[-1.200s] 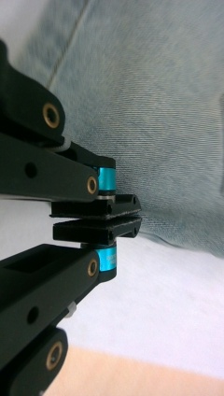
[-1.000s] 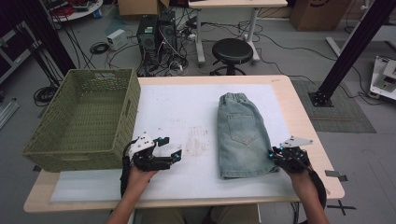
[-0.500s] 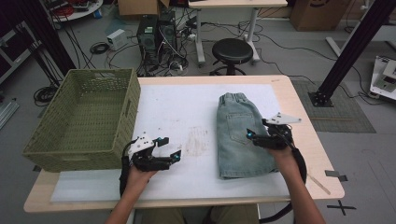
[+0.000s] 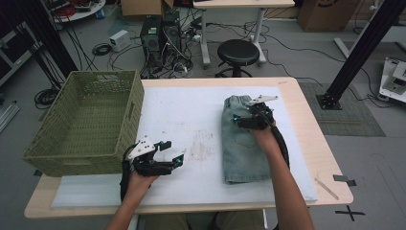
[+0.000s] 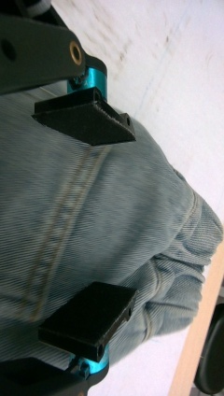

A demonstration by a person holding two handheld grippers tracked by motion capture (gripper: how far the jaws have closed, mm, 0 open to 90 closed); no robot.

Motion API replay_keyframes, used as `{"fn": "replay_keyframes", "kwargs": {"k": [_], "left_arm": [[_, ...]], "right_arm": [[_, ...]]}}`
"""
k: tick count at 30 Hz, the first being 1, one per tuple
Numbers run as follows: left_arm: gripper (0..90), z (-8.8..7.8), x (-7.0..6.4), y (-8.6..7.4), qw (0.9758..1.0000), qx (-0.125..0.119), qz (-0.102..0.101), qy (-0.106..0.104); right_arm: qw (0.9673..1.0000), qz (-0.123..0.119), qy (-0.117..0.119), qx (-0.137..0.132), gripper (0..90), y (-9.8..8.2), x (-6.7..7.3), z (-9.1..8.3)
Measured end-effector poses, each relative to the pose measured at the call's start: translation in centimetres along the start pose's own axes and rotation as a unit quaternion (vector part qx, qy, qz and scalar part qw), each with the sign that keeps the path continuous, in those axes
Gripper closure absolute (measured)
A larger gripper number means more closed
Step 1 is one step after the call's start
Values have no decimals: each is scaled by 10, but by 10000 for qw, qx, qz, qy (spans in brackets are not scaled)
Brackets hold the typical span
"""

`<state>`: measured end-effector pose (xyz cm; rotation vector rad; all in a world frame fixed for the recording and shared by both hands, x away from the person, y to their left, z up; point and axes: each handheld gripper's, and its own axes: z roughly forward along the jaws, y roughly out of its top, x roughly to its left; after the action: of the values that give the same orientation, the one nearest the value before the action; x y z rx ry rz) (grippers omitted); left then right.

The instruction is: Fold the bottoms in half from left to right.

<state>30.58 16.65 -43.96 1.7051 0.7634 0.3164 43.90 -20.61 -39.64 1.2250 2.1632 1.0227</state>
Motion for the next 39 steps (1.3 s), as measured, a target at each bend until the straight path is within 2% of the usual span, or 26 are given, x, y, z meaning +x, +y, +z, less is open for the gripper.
{"fn": "replay_keyframes", "kwargs": {"k": [4, 10, 14, 19, 25, 29, 32, 37, 39], "left_arm": [[231, -1, 0, -1, 10000, 30, 15, -6], [231, -4, 2, -1, 10000, 9, -12, 33], [231, -5, 2, -1, 10000, 8, -15, 23], [231, -4, 2, -1, 10000, 18, -11, 18], [231, -4, 2, -1, 10000, 18, -13, 30], [231, -4, 2, -1, 10000, 13, -19, 31], [231, -4, 2, -1, 10000, 16, -14, 29], [231, -2, 1, -1, 10000, 32, -10, 2], [231, -2, 0, -1, 10000, 36, -11, -4]], "right_arm": [[9995, -33, -162, 285, 230, 3, 3, 19], [9966, -160, -204, 779, 235, -7, 2, 39], [9974, -2, -88, 710, 235, -14, -3, 43], [9984, -18, -107, 554, 235, -15, -2, 38], [9999, 45, 3, 109, 251, -13, -3, 16], [9999, 7, 76, -137, 332, -17, -5, -3], [9999, -75, 72, 20, 341, -23, -4, -7], [9987, -56, 0, 510, 352, -37, -3, 6], [9981, -80, -36, 608, 350, -40, -2, 11]]}}
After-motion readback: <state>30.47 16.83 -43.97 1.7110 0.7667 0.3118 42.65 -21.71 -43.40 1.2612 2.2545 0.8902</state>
